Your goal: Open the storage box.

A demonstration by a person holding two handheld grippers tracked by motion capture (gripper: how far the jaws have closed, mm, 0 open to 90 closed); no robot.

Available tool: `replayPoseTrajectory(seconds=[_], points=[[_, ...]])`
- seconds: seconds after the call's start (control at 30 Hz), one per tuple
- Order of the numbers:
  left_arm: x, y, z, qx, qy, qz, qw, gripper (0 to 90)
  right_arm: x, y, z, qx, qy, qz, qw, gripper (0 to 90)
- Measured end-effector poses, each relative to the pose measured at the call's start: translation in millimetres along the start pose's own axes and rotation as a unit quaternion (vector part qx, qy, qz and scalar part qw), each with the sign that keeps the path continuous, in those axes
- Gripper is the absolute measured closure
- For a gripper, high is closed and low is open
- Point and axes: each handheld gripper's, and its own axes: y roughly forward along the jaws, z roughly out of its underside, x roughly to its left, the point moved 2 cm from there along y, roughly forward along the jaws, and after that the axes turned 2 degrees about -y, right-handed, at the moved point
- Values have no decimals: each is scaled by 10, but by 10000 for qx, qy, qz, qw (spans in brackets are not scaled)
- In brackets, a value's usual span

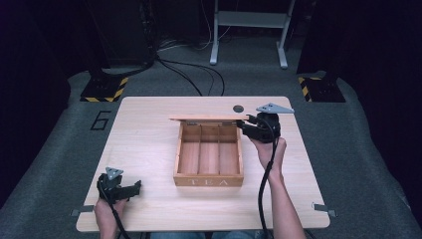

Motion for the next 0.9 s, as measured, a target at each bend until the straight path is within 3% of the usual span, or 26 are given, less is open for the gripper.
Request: replayPoseTrajectory(seconds=[0.9], points=[[6,-7,1,47,50,6,10000,33,-60,53,-128,81,15,-11,10000,552]])
